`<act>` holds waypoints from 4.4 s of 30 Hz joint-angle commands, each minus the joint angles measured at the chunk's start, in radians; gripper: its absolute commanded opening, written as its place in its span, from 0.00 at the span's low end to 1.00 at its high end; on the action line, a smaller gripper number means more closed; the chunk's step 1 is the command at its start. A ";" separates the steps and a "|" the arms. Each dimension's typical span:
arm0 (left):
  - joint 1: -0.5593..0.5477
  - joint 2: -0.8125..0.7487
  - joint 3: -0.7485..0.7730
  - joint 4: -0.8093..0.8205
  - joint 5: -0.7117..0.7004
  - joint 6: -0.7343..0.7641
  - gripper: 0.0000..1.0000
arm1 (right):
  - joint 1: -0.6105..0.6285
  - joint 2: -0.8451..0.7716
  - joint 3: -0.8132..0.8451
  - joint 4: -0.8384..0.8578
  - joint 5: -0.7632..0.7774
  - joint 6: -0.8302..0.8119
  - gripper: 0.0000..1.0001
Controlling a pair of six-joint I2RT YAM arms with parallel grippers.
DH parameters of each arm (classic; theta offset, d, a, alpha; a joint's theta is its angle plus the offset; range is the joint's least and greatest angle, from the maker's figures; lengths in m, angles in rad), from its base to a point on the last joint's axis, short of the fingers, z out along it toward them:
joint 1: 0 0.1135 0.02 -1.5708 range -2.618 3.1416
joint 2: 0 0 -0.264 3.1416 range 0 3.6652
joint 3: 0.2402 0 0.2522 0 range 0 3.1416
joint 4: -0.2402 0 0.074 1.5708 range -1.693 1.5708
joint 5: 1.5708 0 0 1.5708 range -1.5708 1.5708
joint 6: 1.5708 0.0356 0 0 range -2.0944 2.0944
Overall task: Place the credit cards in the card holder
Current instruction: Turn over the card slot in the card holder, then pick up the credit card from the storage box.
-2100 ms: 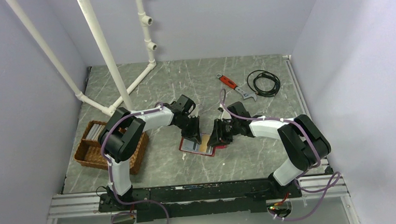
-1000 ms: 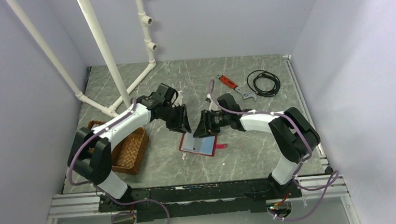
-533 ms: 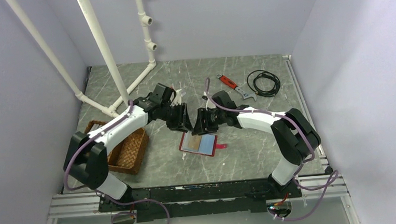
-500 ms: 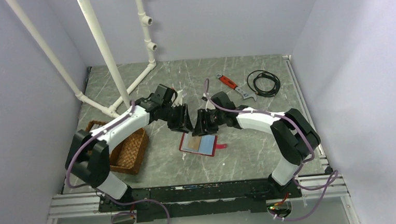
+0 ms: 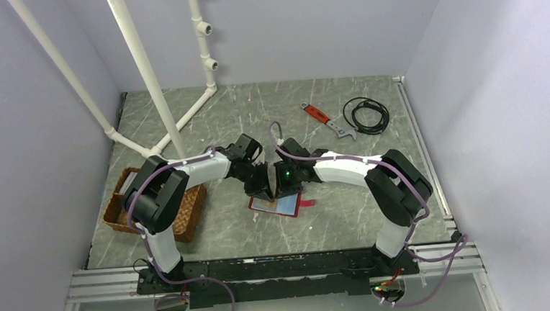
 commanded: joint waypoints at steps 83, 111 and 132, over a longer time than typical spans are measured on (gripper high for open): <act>0.070 -0.994 0.026 -0.878 -0.752 -0.436 0.64 | 0.053 -0.385 -0.156 -0.044 0.127 -0.294 0.27; 0.849 -0.366 -0.026 -0.324 -0.633 0.804 0.76 | 0.212 -0.586 -0.255 0.008 0.240 -0.332 0.35; 0.826 -0.003 0.048 -0.301 -0.998 0.607 0.44 | 0.219 -0.565 -0.250 0.005 0.267 -0.330 0.36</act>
